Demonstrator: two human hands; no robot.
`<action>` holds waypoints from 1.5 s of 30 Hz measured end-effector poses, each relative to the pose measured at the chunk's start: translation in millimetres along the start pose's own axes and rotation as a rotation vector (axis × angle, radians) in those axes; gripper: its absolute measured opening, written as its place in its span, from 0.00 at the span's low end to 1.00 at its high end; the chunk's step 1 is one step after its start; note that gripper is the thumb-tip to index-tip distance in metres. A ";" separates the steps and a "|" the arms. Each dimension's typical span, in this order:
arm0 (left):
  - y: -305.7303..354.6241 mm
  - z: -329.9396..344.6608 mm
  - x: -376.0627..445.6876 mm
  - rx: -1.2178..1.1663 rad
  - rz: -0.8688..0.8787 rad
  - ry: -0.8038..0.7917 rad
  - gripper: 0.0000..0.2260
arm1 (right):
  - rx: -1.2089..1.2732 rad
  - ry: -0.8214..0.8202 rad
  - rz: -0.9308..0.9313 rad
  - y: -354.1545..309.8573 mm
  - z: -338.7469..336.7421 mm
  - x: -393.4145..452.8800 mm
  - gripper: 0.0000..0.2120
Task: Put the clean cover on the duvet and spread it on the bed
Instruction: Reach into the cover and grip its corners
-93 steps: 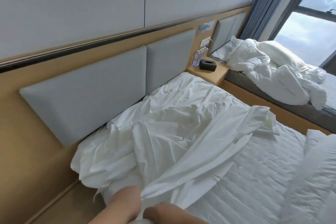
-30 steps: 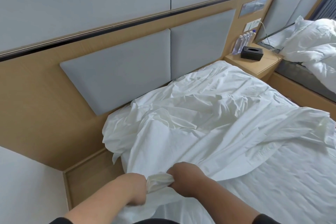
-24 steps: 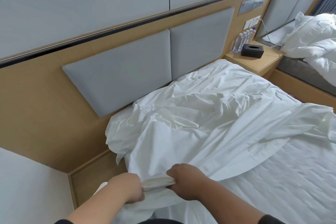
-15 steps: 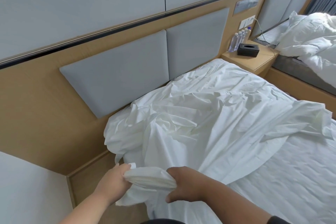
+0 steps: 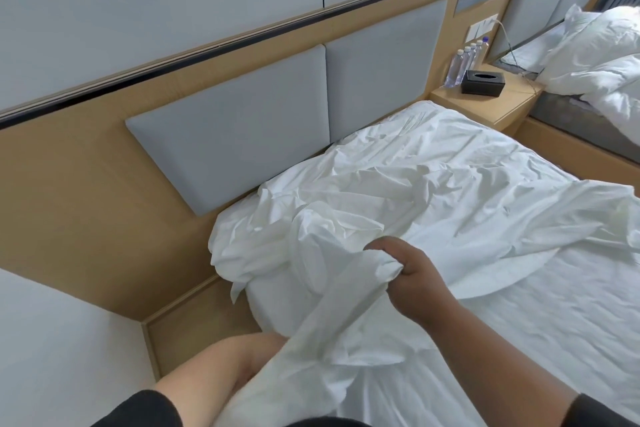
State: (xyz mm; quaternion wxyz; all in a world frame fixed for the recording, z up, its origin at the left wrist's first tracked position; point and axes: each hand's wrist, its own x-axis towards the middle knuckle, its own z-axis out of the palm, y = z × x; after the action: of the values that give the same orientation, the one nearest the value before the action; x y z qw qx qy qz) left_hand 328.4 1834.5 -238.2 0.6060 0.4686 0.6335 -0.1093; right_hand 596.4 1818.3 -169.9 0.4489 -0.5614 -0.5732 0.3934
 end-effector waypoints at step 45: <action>84.7 -70.4 -4.9 0.007 0.873 0.498 0.12 | 0.280 -0.064 0.022 -26.0 -74.2 -55.6 0.15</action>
State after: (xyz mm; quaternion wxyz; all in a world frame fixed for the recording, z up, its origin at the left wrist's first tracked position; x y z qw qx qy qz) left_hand 342.3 1927.5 -180.6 0.4240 0.7036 0.5035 0.2677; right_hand 658.0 1757.4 -127.8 0.4998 -0.4867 -0.5206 0.4923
